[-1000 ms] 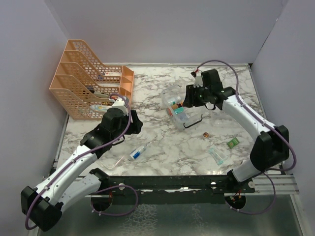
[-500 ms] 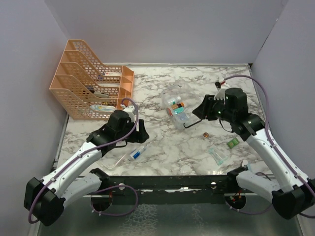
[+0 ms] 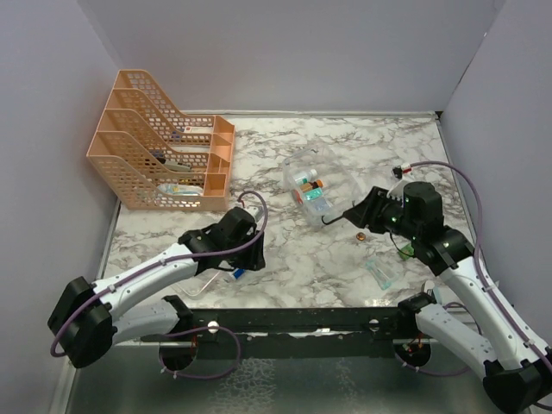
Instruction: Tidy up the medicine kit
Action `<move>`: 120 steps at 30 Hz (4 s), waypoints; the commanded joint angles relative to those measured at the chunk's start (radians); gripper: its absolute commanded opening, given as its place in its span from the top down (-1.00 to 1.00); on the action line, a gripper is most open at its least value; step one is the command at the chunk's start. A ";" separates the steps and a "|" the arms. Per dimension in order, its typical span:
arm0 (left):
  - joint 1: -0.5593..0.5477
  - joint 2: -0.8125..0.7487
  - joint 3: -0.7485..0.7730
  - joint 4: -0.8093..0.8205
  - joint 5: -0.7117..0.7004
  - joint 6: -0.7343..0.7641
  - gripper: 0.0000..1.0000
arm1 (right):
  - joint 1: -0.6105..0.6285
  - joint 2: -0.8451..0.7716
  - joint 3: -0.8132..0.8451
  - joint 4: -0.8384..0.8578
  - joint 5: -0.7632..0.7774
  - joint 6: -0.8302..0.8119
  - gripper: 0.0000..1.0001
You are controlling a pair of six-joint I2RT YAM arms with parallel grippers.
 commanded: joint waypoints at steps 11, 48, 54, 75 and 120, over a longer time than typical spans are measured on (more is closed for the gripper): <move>-0.140 0.107 0.031 -0.102 -0.225 -0.118 0.01 | 0.004 -0.006 -0.058 0.033 -0.051 0.042 0.10; -0.140 0.190 -0.012 -0.003 -0.223 -0.144 0.25 | 0.004 -0.008 -0.146 0.077 -0.111 0.063 0.14; -0.141 0.212 -0.012 0.003 -0.258 -0.140 -0.19 | 0.004 0.016 -0.147 0.092 -0.186 0.017 0.13; -0.140 0.132 0.066 0.122 -0.297 -0.069 0.34 | 0.004 -0.145 -0.234 0.383 -0.463 -0.030 -0.12; -0.139 -0.142 0.076 0.826 -0.075 -0.321 0.38 | 0.237 0.234 -0.128 1.050 -0.422 0.184 0.00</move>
